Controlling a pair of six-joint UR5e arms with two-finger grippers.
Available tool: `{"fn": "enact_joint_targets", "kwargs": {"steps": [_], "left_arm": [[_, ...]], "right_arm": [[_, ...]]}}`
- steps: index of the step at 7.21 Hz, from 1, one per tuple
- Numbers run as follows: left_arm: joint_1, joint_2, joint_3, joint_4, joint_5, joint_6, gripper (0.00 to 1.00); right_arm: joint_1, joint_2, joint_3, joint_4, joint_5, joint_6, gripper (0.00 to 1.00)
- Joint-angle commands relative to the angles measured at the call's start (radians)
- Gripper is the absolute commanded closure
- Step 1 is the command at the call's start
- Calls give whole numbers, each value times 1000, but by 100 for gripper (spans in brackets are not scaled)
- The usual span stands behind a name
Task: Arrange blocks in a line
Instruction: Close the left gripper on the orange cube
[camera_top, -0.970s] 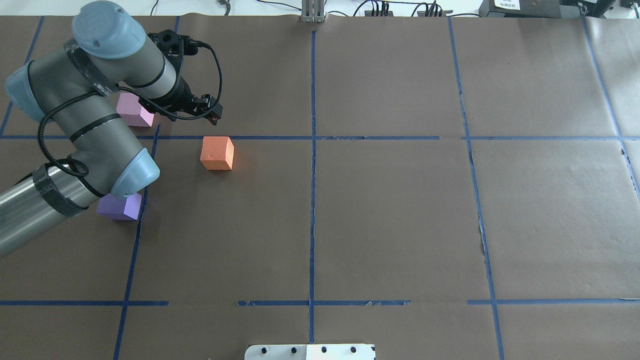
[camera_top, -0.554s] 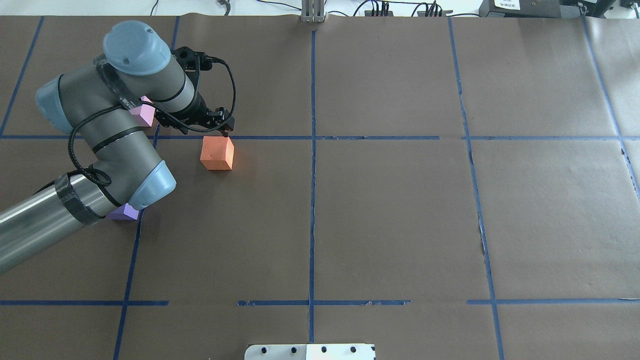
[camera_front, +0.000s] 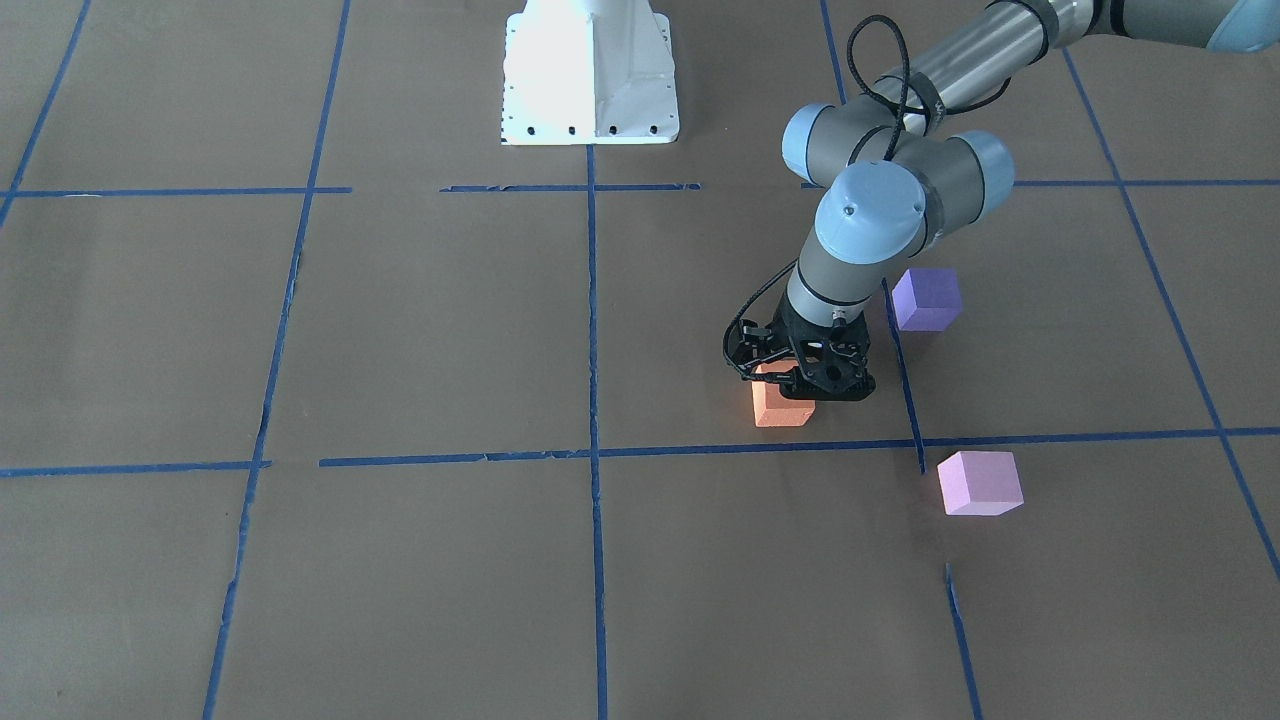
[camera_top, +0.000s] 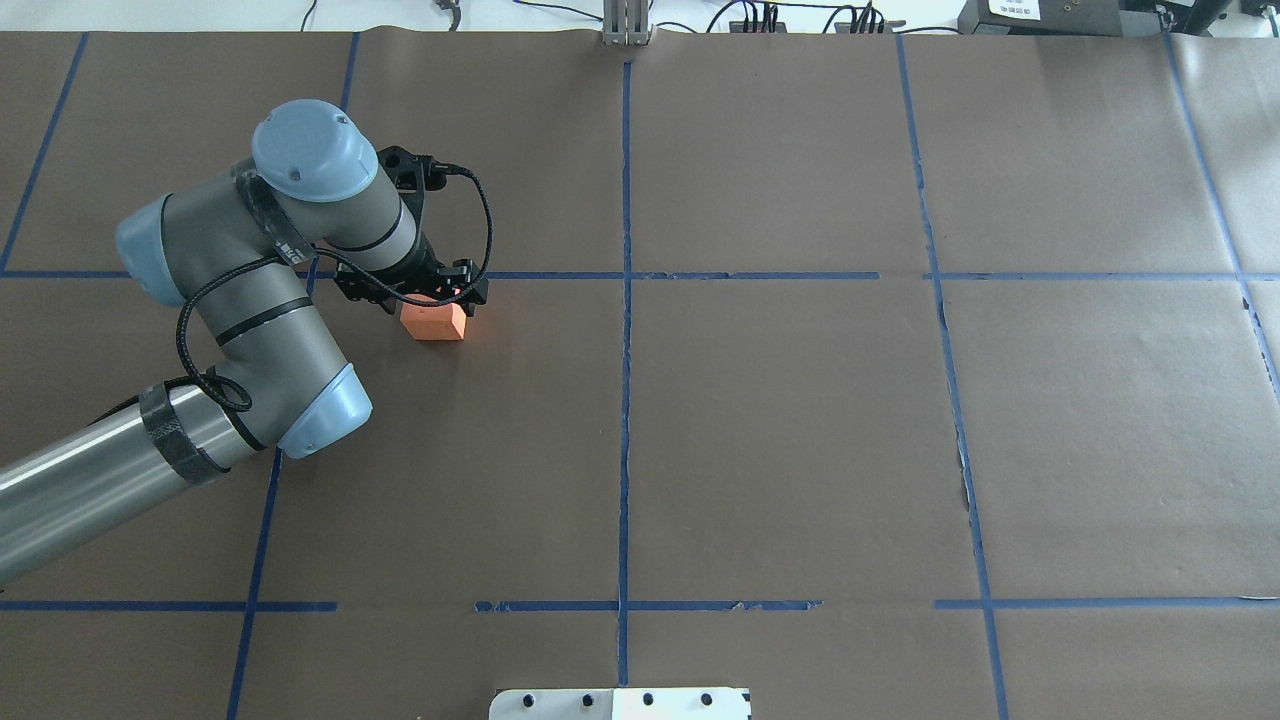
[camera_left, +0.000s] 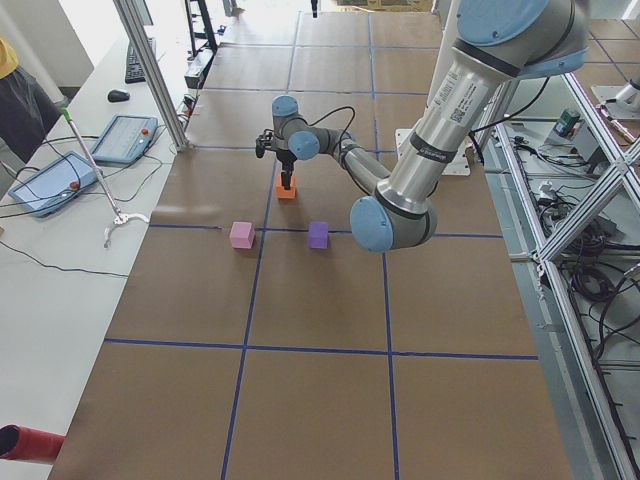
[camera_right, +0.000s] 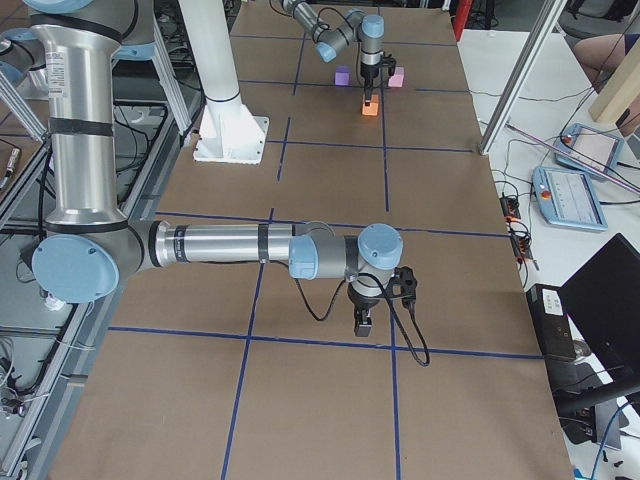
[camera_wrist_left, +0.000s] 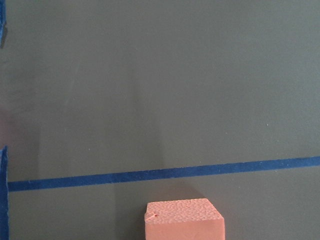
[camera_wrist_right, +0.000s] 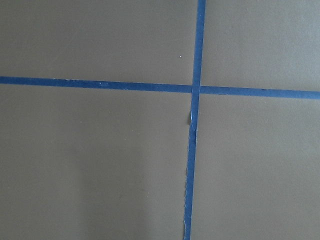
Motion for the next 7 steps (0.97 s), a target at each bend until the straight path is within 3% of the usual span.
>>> {"fn": "enact_joint_targets", "kwargs": {"steps": [1, 5, 6, 7], "left_arm": [[0, 0, 32, -34, 1, -2, 0], [0, -2, 74, -89, -1, -14, 6], [0, 0, 80, -101, 1, -14, 17], [0, -2, 83, -103, -1, -14, 40]], "right_arm": [[0, 0, 0, -1, 0, 0, 0], [0, 0, 0, 1, 0, 0, 0], [0, 0, 0, 1, 0, 0, 0], [0, 0, 0, -1, 0, 0, 0]]}}
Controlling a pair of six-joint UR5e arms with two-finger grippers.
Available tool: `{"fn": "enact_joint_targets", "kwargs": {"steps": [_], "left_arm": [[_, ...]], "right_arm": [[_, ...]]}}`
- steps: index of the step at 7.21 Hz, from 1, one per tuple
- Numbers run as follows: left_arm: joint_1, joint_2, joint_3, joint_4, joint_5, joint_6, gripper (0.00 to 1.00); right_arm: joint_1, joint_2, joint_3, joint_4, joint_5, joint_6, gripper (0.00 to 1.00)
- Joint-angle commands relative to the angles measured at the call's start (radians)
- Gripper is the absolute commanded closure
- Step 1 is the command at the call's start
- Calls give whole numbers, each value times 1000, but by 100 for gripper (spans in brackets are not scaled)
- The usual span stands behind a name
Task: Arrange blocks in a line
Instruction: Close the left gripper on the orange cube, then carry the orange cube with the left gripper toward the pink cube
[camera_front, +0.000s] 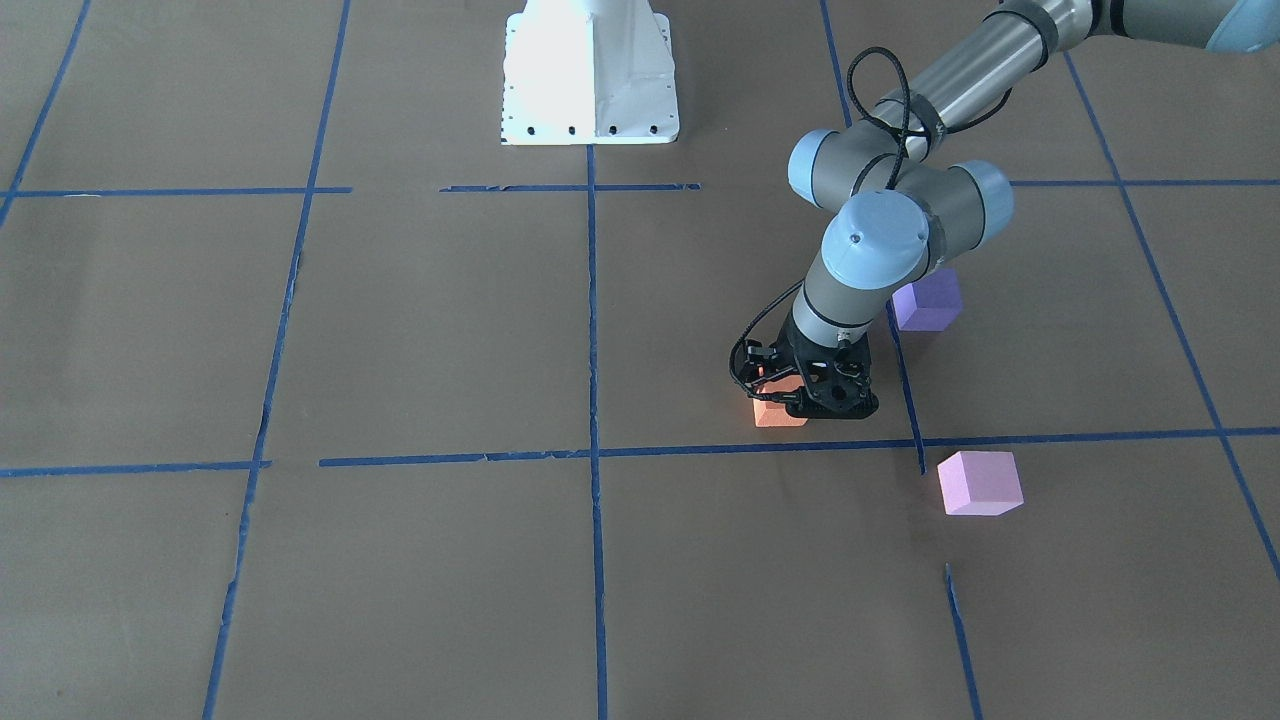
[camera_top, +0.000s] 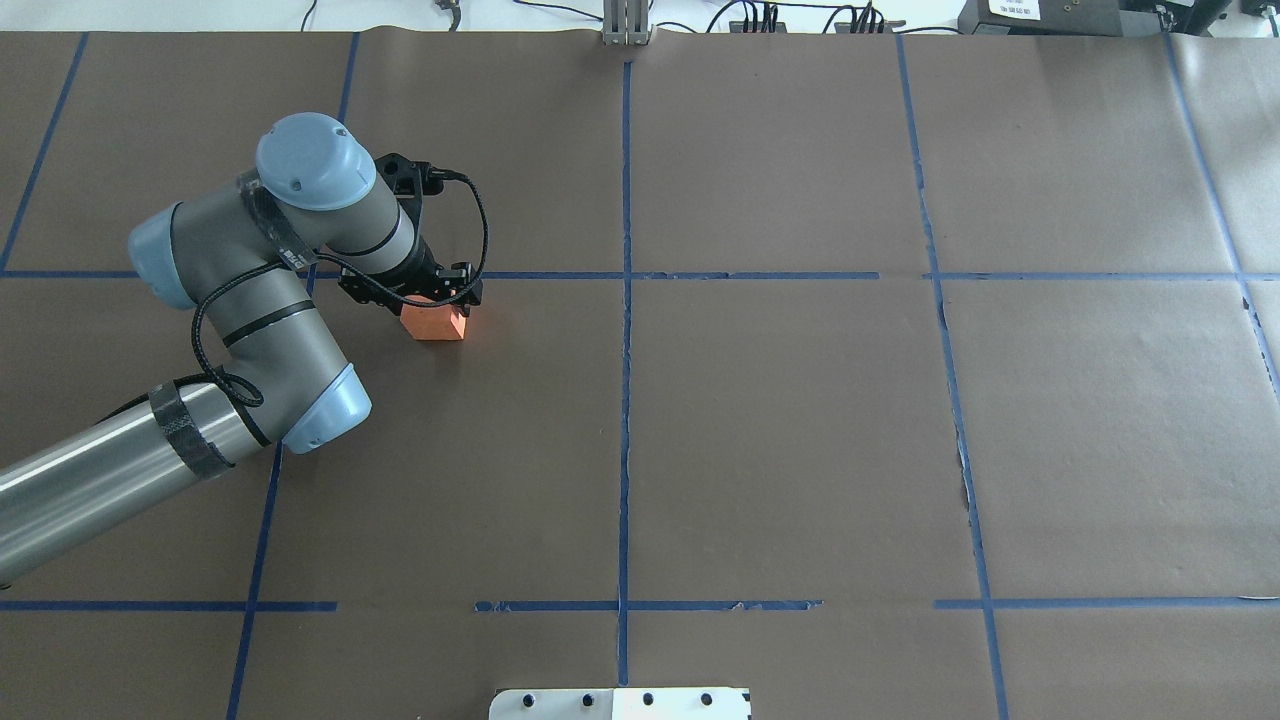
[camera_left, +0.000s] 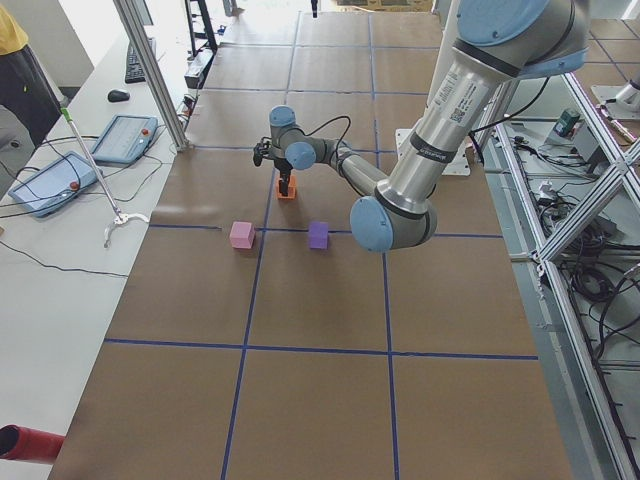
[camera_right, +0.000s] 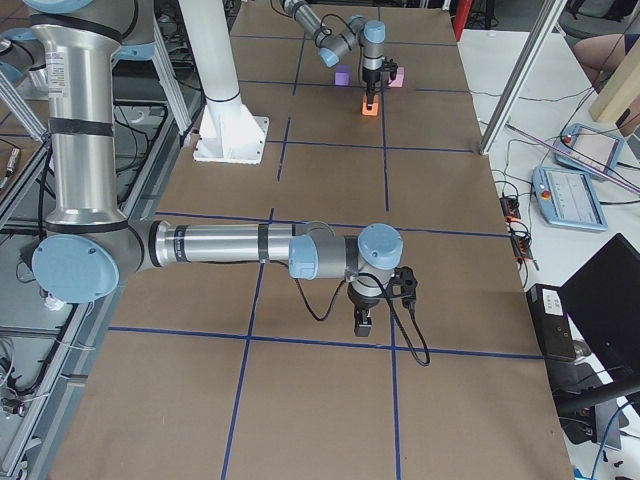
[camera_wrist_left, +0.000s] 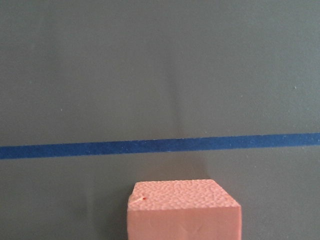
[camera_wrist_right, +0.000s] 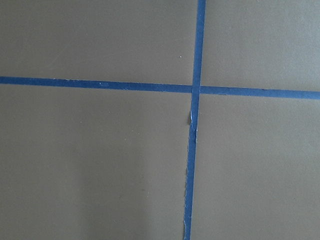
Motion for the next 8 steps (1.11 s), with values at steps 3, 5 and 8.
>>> {"fn": "enact_joint_targets", "kwargs": {"steps": [3, 5, 8], "left_arm": [[-39, -1, -65, 5, -2, 0, 81], [-156, 31, -209, 124, -27, 52, 87], [-249, 200, -263, 115, -93, 238, 87]], "right_arm": [[0, 0, 0, 0, 0, 0, 0], [0, 0, 0, 0, 0, 0, 0], [0, 0, 0, -1, 0, 0, 0]]}}
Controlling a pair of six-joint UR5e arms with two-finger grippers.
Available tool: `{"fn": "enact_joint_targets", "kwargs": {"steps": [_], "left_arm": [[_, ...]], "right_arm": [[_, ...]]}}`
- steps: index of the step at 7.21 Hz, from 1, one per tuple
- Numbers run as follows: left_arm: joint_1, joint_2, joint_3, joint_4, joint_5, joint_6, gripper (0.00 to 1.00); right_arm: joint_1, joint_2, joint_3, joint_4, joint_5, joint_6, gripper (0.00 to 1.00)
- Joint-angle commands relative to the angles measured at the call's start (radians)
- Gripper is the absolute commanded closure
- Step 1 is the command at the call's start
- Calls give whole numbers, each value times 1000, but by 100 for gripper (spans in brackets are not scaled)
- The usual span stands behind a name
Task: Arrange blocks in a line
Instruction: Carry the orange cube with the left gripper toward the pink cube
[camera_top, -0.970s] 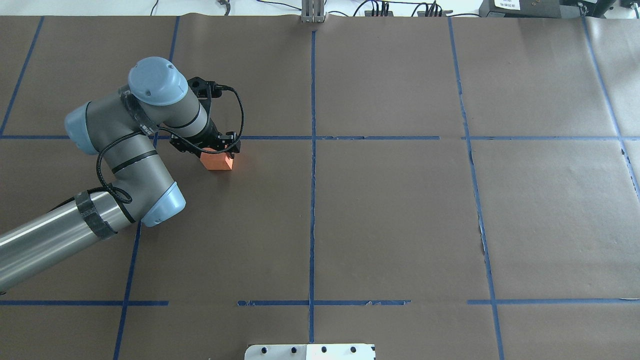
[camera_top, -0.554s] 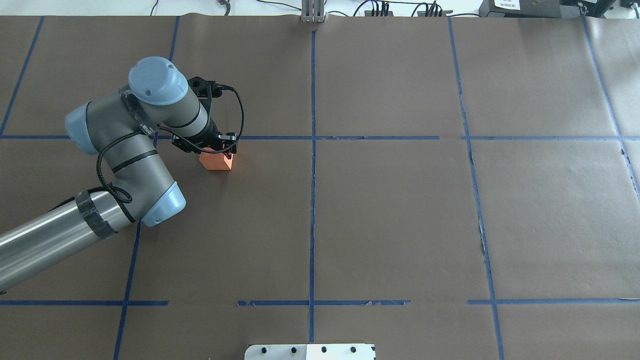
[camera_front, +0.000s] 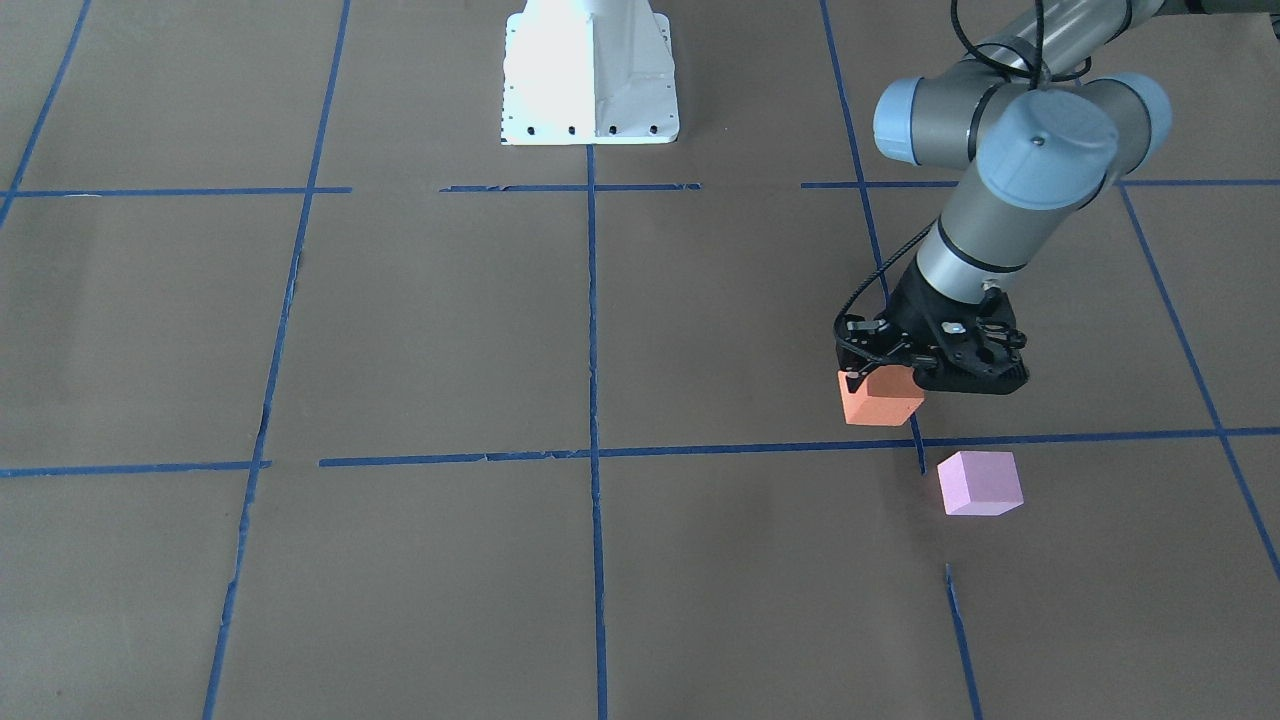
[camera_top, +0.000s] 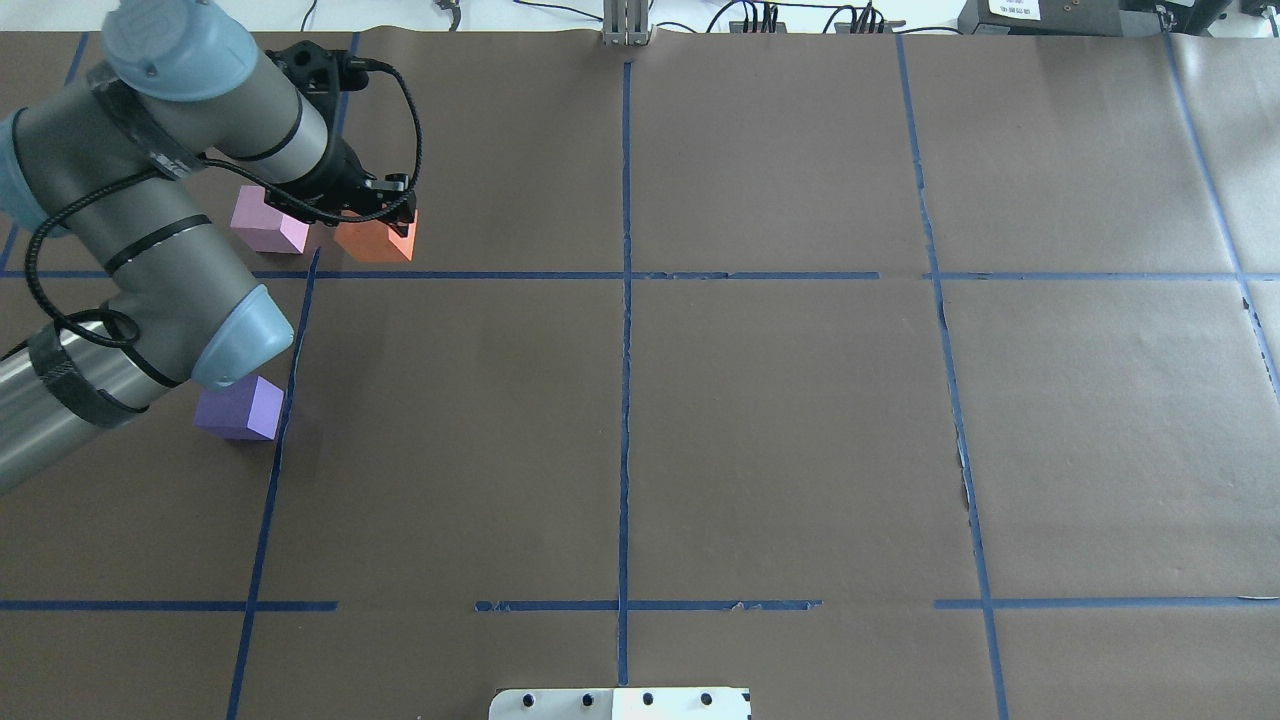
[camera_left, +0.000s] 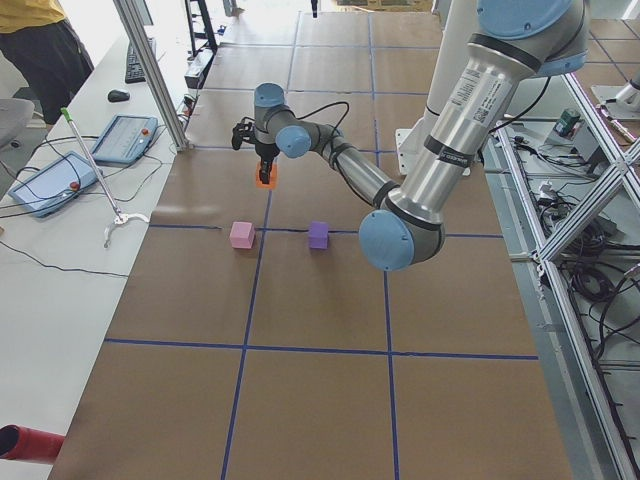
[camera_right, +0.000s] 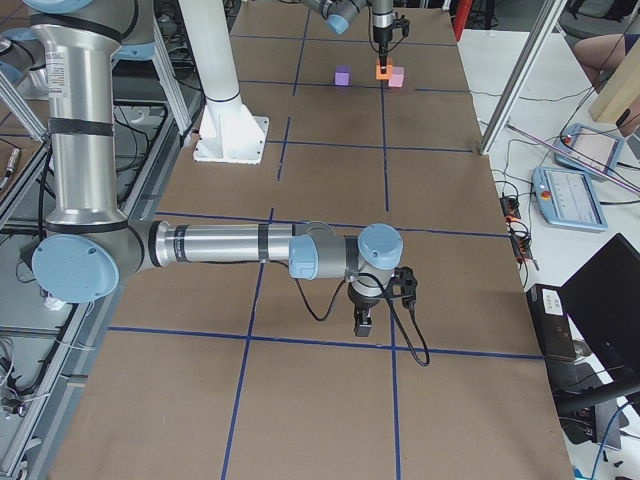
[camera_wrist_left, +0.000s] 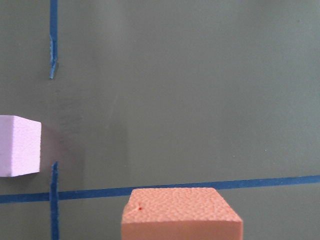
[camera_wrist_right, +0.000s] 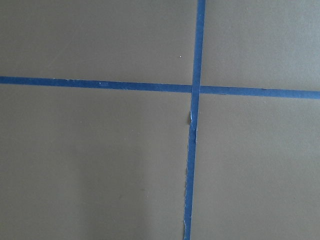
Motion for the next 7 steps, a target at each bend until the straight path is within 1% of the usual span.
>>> {"fn": "enact_joint_targets", "kwargs": {"steps": [1, 2, 3, 5, 7], "left_arm": [[-46, 125, -9, -4, -73, 97, 87], [-46, 171, -9, -33, -77, 95, 88], [-46, 220, -8, -99, -77, 92, 86], [-33, 224, 27, -130, -75, 80, 85], [-30, 212, 98, -205, -75, 74, 83]], "right_arm": [[0, 0, 0, 1, 0, 0, 0], [0, 0, 0, 1, 0, 0, 0], [0, 0, 0, 0, 0, 0, 0], [0, 0, 0, 0, 0, 0, 0], [0, 0, 0, 1, 0, 0, 0]]}}
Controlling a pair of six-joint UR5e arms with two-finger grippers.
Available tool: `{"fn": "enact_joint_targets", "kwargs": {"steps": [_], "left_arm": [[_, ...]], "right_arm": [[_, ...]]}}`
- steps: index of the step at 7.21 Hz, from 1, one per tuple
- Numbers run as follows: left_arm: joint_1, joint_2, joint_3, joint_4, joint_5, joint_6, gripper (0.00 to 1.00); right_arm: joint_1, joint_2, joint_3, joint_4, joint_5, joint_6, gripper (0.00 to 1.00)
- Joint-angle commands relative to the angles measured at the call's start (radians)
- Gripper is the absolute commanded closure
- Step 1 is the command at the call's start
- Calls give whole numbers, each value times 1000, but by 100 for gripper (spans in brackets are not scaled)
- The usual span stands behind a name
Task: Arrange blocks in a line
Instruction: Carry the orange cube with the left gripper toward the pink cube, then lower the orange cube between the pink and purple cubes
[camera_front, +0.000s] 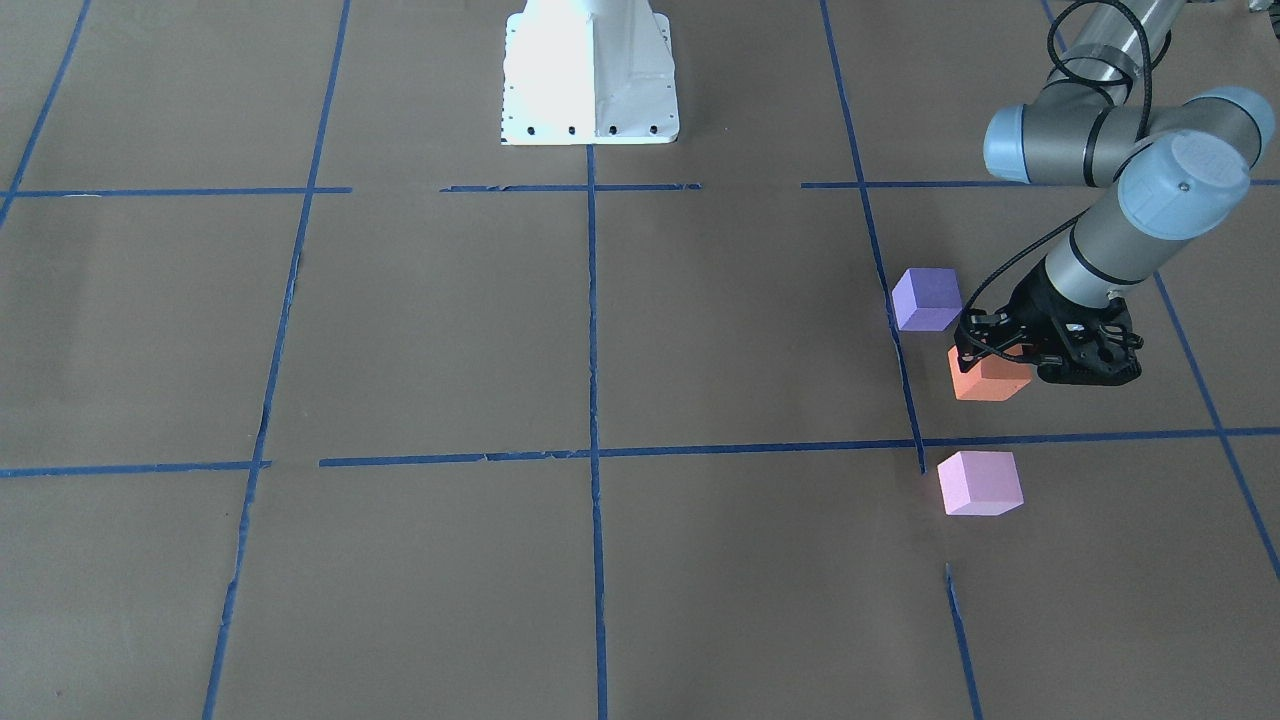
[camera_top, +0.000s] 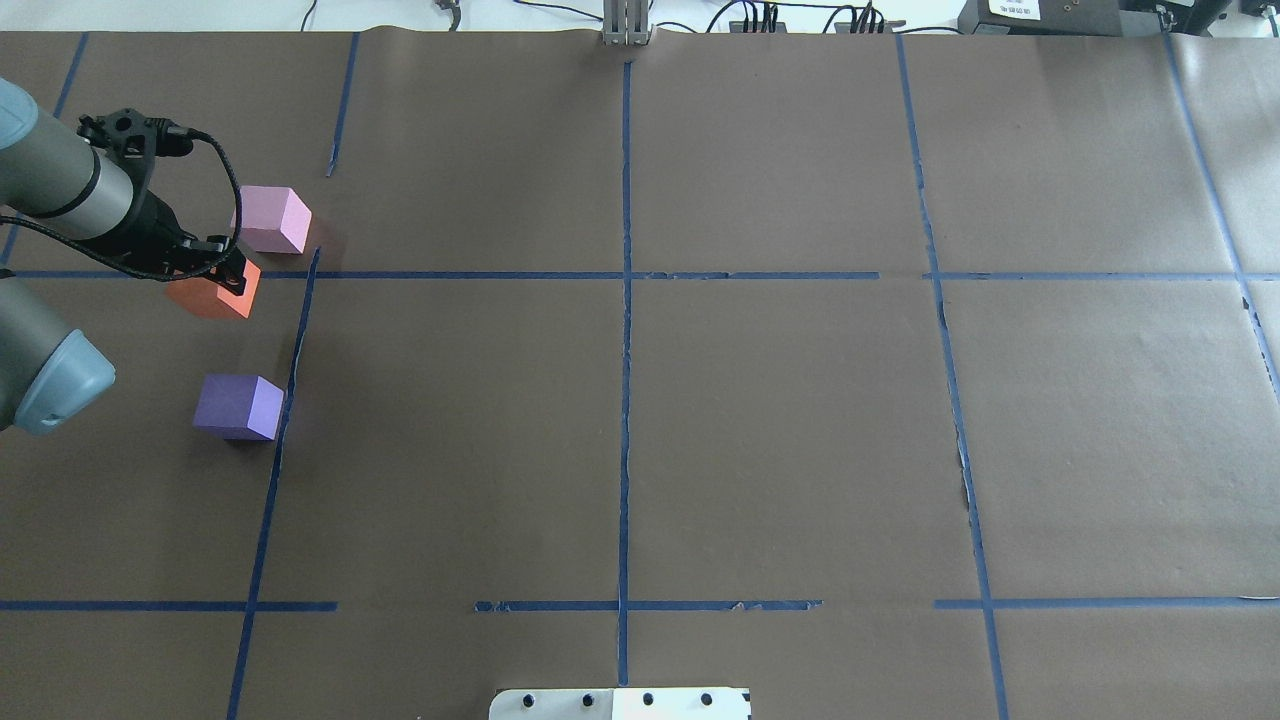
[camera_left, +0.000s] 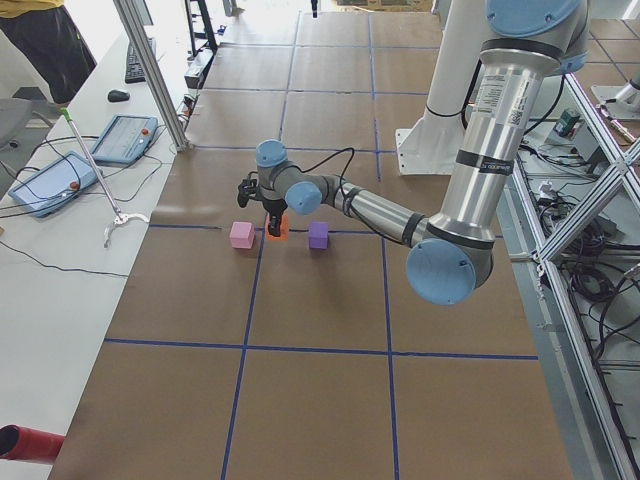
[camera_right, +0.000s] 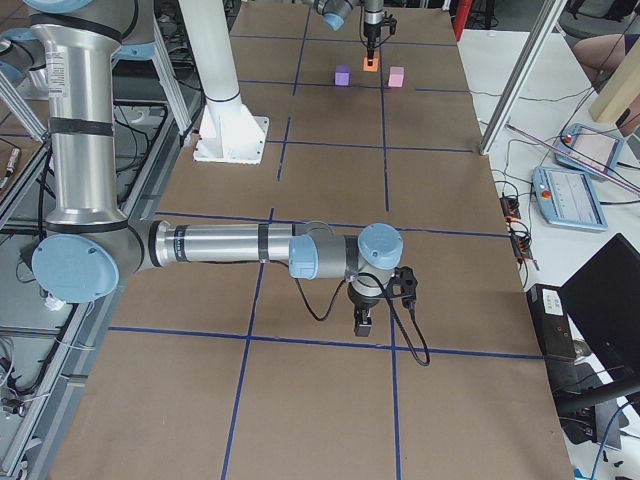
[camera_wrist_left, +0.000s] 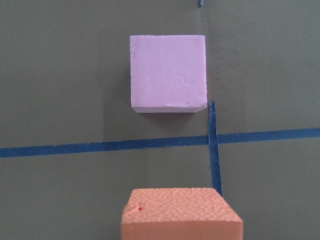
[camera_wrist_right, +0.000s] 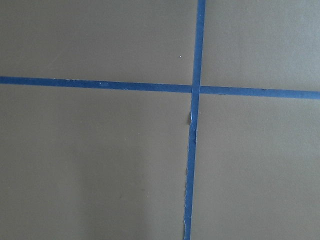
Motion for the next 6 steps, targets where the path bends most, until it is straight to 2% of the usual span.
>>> {"fn": "enact_joint_targets", "kwargs": {"steps": [1, 3, 6], "left_arm": [[4, -9, 65, -69, 1, -21, 83], [22, -9, 124, -162, 1, -78, 83], [53, -11, 115, -187, 4, -133, 83]], "right_arm": [[0, 0, 0, 1, 0, 0, 0], [0, 0, 0, -1, 0, 0, 0], [0, 0, 0, 1, 0, 0, 0]]}}
